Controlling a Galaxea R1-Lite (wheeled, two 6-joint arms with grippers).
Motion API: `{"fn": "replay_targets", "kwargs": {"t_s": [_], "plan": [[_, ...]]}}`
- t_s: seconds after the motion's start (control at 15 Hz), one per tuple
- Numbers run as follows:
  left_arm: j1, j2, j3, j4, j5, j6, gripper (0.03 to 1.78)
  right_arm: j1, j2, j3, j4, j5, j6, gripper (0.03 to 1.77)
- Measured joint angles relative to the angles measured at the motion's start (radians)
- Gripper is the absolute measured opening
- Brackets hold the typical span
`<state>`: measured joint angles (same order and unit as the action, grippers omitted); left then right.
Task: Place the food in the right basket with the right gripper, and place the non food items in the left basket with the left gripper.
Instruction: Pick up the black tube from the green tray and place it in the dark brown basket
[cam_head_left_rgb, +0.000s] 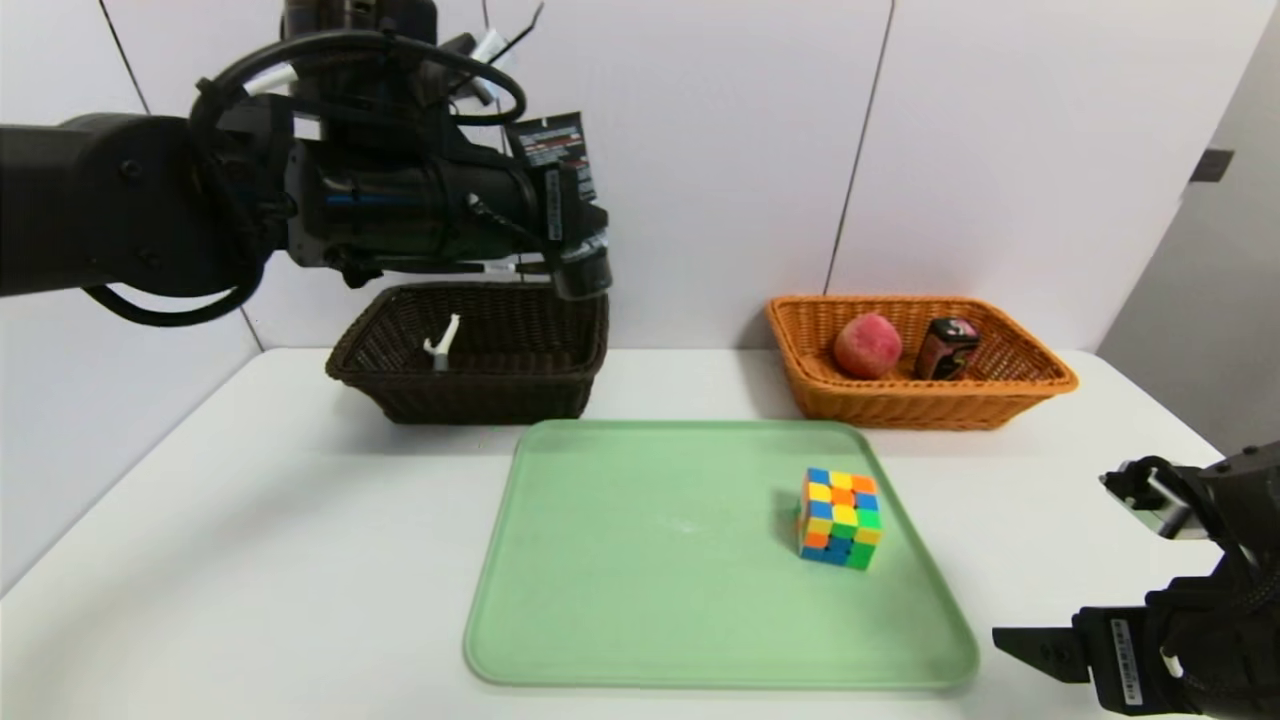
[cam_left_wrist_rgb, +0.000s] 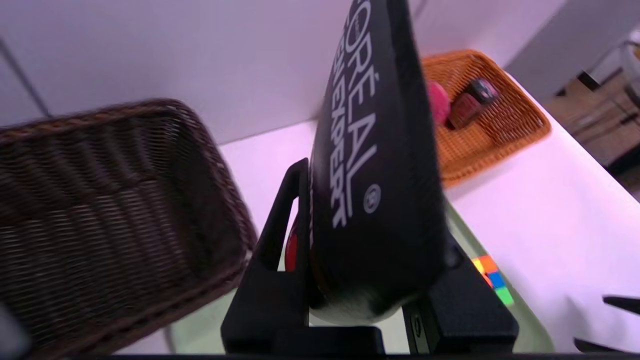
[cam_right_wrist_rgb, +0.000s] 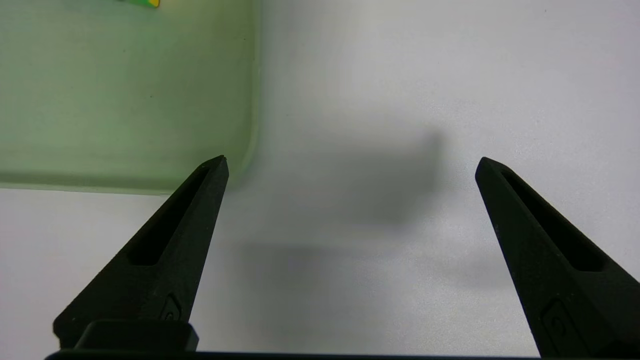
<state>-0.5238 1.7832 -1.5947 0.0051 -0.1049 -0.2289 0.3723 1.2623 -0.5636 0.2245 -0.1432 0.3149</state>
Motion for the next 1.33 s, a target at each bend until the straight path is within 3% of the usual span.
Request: {"fn": "replay_targets", "kwargs": {"t_s": [0.27,0.67,1.33], "plan": [[0.155,0.025,-0.008,-0.001,-0.01,0.0,0.49,-0.003,0.013,-0.022,0.0,0.0,0.0,1.71],[0.286,0.162,-0.024,-0.009,-0.03,0.008,0.49,-0.006,0.036,-0.04,0.0,-0.001,0.0,1.71],[0.343,0.339,-0.053,-0.034,-0.031,0.034,0.48,-0.01,0.065,-0.042,0.0,-0.004,0.003,1.71]]}}
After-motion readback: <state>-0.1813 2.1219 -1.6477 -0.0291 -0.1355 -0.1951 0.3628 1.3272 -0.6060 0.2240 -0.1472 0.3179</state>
